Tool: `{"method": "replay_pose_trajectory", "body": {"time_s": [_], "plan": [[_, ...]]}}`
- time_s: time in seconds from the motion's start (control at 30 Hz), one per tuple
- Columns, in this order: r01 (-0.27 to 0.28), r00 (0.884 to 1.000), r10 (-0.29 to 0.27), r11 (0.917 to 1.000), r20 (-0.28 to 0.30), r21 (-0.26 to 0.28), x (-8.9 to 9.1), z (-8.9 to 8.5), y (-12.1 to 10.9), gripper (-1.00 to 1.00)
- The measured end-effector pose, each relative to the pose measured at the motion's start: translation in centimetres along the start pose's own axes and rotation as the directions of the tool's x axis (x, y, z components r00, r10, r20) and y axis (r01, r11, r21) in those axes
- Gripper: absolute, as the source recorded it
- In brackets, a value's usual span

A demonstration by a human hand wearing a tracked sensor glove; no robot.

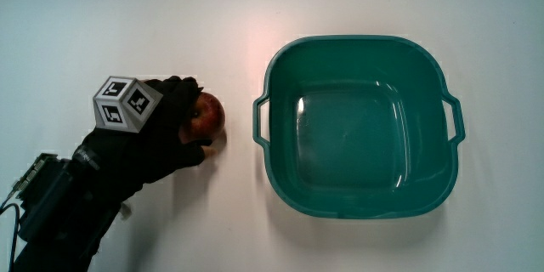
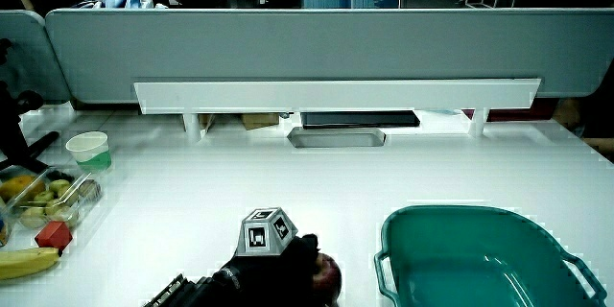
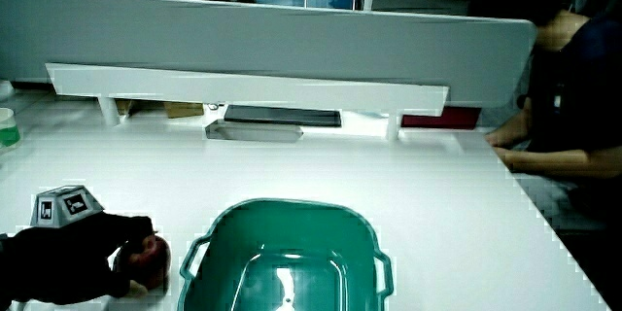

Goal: Place apple on desk

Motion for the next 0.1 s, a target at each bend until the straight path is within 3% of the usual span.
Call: {"method": "replay_pose_trajectory", "body": {"time_s": [0.1], "plan": [[-0.009, 1.0, 0.01, 0.9994, 0.013, -0.032, -0.38, -0.38, -0.1, -0.78]]}}
